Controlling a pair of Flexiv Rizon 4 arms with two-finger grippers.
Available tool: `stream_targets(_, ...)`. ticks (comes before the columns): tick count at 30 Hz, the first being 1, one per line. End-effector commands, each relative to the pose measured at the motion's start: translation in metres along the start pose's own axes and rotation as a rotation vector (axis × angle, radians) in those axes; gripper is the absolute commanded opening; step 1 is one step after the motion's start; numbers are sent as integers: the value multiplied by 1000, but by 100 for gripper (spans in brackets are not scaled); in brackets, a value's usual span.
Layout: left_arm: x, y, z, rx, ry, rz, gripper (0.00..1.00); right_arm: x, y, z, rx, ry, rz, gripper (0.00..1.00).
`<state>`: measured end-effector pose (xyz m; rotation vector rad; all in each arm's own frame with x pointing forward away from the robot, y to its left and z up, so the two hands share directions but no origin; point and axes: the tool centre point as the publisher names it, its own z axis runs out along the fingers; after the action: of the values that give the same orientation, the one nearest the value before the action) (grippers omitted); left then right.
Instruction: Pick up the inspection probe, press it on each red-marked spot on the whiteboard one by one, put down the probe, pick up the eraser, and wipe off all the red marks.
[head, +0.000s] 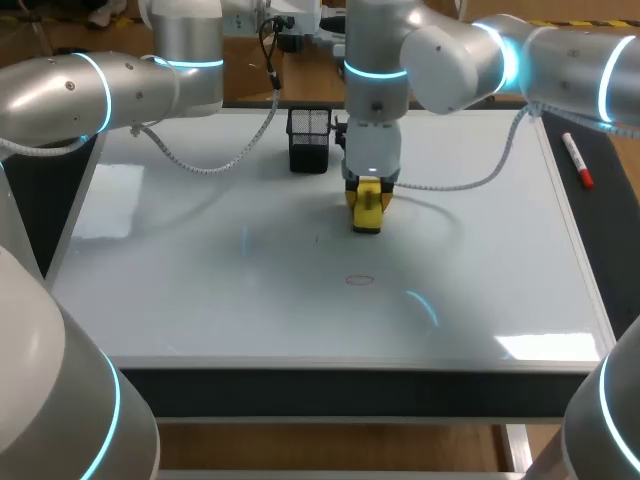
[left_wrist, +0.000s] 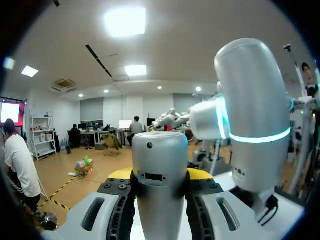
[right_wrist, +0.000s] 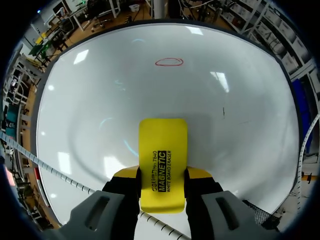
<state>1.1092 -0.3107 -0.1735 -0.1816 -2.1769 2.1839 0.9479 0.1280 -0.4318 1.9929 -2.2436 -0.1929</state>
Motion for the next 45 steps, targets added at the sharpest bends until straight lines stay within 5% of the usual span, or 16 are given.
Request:
stream_targets(1, -1, -1, 0, -1, 4, -1, 0, 20, 1, 7, 4, -10, 13, 0)
stream_targets(22, -1, -1, 0, -1, 4, -1, 0, 56, 15, -21, 49, 5, 75, 0)
stream_targets(45, -1, -1, 0, -1, 4, -1, 0, 169, 53, -56, 118, -53, 289, 0)
